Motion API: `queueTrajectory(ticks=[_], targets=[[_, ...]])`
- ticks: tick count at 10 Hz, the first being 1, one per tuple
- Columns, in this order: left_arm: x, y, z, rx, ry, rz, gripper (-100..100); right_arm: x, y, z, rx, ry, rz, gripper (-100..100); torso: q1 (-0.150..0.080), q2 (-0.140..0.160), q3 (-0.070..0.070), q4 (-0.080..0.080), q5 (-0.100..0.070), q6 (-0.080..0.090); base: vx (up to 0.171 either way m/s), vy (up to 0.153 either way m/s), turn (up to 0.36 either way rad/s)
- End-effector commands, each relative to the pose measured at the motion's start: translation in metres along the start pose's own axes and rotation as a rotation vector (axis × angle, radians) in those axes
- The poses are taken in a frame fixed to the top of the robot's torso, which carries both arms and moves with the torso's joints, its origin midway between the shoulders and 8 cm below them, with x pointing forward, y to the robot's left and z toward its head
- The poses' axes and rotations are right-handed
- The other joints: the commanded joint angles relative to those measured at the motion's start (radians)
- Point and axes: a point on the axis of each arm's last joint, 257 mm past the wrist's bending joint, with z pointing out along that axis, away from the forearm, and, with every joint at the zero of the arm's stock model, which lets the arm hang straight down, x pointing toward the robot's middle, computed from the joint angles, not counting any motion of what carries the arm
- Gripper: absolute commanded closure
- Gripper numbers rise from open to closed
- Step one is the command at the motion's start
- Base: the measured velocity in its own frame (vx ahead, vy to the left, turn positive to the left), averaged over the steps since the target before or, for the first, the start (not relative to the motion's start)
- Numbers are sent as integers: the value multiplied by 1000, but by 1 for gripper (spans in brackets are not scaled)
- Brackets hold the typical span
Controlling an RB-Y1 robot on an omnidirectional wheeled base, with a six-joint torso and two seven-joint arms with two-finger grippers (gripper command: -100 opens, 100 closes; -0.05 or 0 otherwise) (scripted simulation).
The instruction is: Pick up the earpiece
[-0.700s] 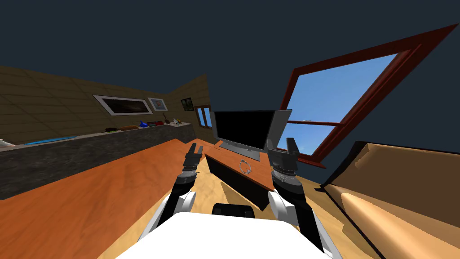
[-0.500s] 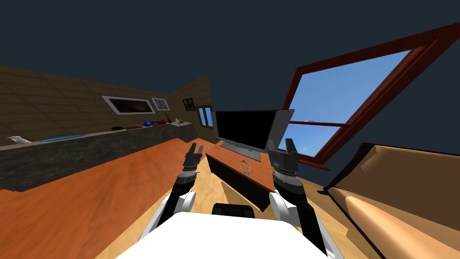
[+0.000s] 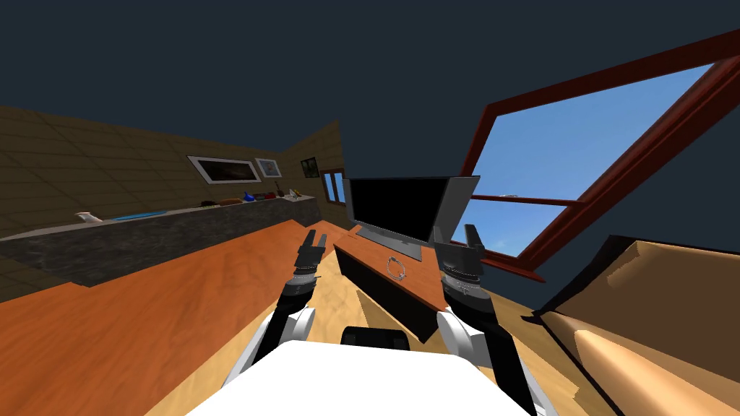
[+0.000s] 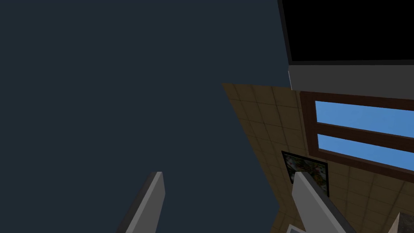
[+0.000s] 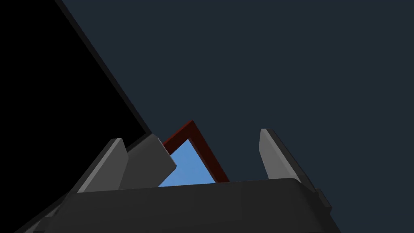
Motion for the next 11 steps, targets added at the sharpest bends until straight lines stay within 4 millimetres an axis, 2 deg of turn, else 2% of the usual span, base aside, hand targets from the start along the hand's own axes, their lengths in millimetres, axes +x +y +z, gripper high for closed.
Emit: queueTrajectory(ticks=[1, 5, 7, 8, 10, 11], targets=[[0, 0, 0, 0, 0, 0, 0, -9, -6, -3, 18, -17, 39, -100, 0, 0, 0, 0, 0, 0, -13, -27, 126], [0, 0, 0, 0, 0, 0, 0, -30, -19, -9, 55, -68, 130, -100, 0, 0, 0, 0, 0, 0, -8, -30, 113], [0, 0, 0, 0, 0, 0, 0, -37, -19, -9, 52, -93, 165, -100, -1, 0, 0, 0, 0, 0, -7, -24, 29], [0, 0, 0, 0, 0, 0, 0, -45, -26, -13, 73, -112, 196, -100, 0, -1, 0, 0, 0, 0, -5, -23, 178], [0, 0, 0, 0, 0, 0, 0, -51, -27, -14, 71, -135, 226, -100, 0, -1, 0, 0, 0, 0, -4, -24, 50], [0, 0, 0, 0, 0, 0, 0, -60, -35, -19, 93, -156, 256, -100, 0, -1, 0, 0, 0, 0, -8, -28, 224]])
